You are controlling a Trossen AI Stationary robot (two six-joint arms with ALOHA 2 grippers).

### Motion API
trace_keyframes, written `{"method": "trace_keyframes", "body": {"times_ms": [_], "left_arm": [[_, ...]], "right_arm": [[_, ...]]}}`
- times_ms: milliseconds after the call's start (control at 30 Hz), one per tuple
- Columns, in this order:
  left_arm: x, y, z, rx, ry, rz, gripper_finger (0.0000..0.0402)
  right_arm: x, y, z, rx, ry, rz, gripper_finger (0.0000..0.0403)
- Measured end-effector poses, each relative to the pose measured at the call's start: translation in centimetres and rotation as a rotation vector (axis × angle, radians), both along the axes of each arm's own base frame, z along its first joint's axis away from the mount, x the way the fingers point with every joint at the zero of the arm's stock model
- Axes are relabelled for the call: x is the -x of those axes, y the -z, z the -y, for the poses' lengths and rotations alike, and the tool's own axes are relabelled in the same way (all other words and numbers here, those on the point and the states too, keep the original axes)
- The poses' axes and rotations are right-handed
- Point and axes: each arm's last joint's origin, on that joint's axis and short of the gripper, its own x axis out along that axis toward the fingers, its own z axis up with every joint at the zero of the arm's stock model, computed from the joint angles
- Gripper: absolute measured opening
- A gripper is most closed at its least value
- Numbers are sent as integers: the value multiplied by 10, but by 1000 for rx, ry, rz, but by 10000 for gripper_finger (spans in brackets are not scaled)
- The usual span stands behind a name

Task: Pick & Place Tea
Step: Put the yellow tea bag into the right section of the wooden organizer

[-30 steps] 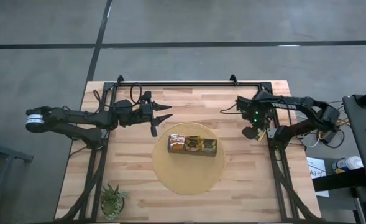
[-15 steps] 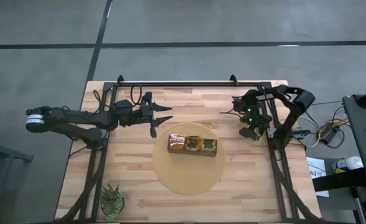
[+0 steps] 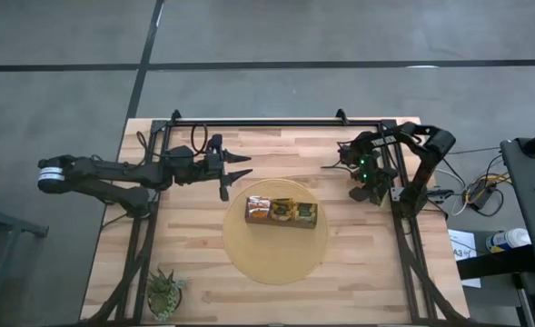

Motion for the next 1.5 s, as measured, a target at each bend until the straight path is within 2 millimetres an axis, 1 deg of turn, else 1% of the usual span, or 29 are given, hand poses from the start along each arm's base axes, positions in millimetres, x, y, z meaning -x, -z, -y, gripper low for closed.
{"method": "trace_keyframes", "body": {"times_ms": [133,167,333,433,567,700,800,900,1033,1167,1233,1300,1400,1500], "left_arm": [[0,-1,0,-1,0,7,148],[0,-1,0,-1,0,8,148],[2,-3,0,1,0,18,148],[3,-3,0,1,-1,18,148],[3,-2,0,2,-1,16,148],[3,-1,0,2,-4,15,148],[3,-1,0,-2,-5,13,148],[3,-1,0,-2,-10,14,149],[3,-1,0,-2,-11,13,148],[3,-1,1,4,7,15,148],[3,-2,2,20,47,20,149],[2,-3,4,52,117,34,149],[3,-7,7,112,295,62,149],[1,-21,11,163,492,101,149]], "right_arm": [[-1,0,0,-5,-14,13,35],[-1,0,0,-7,-21,17,23],[-1,-3,0,-2,-41,5,9],[-7,-13,1,56,-81,35,8],[-22,-40,-2,106,-99,192,8],[-37,-78,-10,189,-151,390,8],[-50,-108,-19,294,-223,577,8],[-65,-136,-30,424,-340,842,8],[-84,-171,-54,556,-578,1304,8],[-95,-196,-80,545,-838,1810,8],[-97,-204,-89,505,-927,2027,8],[-100,-208,-94,449,-982,2181,8],[-108,-204,-97,370,-1028,2270,8],[-121,-193,-97,324,-1077,2297,8]]}}
